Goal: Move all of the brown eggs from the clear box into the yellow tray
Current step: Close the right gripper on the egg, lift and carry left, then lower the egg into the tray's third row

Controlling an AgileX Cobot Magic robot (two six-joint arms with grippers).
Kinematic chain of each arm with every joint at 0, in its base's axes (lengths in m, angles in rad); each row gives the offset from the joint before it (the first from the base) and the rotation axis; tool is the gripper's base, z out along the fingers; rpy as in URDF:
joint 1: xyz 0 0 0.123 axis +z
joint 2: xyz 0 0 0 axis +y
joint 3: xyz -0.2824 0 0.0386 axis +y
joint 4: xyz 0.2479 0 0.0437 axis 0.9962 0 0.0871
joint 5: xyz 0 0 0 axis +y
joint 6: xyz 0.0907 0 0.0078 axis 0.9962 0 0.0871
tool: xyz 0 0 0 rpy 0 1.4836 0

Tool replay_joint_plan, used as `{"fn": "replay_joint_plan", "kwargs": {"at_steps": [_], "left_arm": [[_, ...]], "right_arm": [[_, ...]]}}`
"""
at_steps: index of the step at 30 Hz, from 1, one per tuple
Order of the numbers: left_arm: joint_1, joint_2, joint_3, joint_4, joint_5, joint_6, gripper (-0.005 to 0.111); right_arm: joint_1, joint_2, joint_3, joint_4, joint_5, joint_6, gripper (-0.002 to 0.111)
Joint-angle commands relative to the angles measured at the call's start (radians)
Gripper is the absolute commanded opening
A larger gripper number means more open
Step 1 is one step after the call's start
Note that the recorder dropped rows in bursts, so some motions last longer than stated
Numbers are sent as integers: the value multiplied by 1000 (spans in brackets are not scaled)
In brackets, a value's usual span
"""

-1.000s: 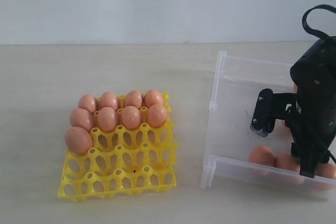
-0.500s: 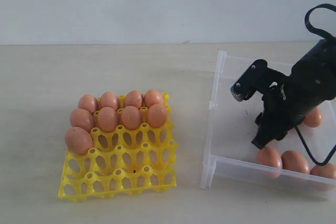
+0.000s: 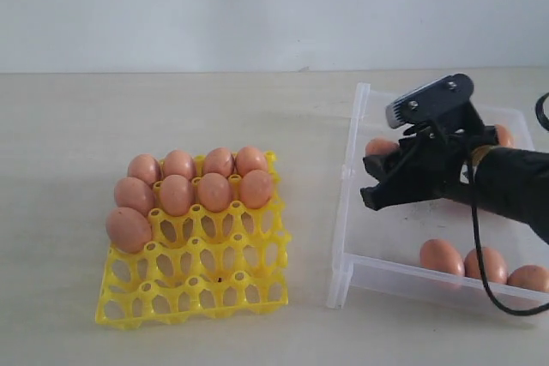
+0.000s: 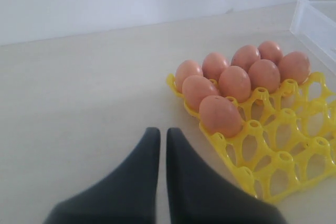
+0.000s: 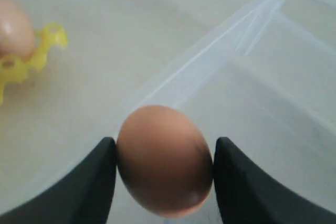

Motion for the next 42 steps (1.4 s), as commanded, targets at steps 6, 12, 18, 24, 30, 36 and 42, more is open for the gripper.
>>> {"fn": "replay_joint_plan", "kwargs": {"at_steps": [6,12,18,24,30,36,42], "left_arm": [[-5,-3,3,2,-3,-8,4],[-5,-3,3,2,-3,-8,4],[-5,-3,3,2,-3,-8,4],[-5,-3,3,2,-3,-8,4],[-5,-3,3,2,-3,-8,4],[-5,-3,3,2,-3,-8,4],[-5,-3,3,2,-3,-8,4]], "right_arm": [[-8,-13,258,299,-693,161,0],[-8,-11,229,114,-693,258,0],[142,8,119,-91,-693,311,0],[335,295,-100,-34,-693,453,0],[533,404,-246,49,-693,520,0],[620,457,-222,197,-693,487,0],[651,452,-220,252,-693,442,0]]}}
